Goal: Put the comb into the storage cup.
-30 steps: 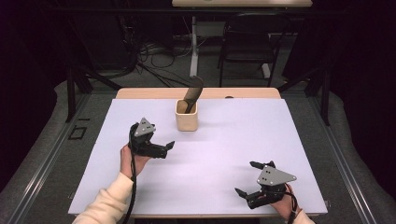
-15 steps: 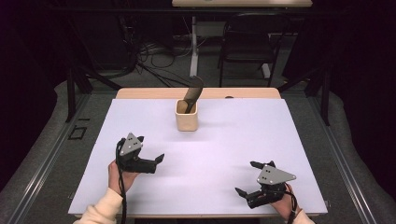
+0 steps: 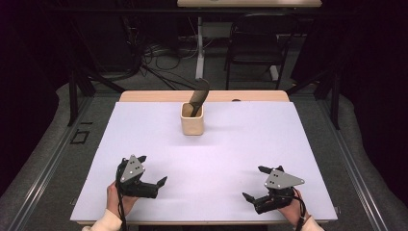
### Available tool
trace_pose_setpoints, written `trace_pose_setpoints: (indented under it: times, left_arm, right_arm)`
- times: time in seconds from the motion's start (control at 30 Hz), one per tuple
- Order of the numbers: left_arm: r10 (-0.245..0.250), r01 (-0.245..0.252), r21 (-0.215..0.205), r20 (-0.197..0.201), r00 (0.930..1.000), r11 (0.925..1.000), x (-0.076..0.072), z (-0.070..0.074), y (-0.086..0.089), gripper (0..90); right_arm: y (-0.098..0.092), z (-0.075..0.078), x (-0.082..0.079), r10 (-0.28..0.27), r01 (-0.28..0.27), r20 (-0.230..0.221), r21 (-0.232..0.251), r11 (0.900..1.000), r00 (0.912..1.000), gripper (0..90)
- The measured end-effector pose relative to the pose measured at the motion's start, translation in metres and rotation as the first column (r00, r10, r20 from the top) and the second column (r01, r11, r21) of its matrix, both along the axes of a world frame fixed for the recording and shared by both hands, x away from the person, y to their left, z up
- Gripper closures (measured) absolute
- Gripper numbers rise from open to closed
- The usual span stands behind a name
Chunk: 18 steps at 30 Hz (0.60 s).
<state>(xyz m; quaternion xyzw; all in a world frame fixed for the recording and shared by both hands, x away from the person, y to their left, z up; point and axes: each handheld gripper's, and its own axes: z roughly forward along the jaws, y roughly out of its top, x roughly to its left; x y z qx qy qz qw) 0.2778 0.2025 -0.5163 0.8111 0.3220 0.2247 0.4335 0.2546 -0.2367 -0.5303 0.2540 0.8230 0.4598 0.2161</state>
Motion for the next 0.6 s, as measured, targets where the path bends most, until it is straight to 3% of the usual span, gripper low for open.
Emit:
trace_pose_setpoints:
  times: [0.27, 0.6]
  left_arm:
    - [-0.022, 0.022, 0.002, -0.001, 0.9998, 0.9998, -0.016, -0.007, 0.006, 0.0]
    - [-0.001, 0.001, 0.001, -0.005, 1.0000, 1.0000, -0.023, -0.010, 0.015, 0.0]
  right_arm:
    - [-0.001, 0.000, 0.000, 0.001, -0.001, 0.000, -0.003, 1.000, 1.0000, 0.0]
    - [-0.003, -0.001, -0.001, -0.013, 0.013, 0.000, -0.004, 1.000, 0.9999, 0.0]
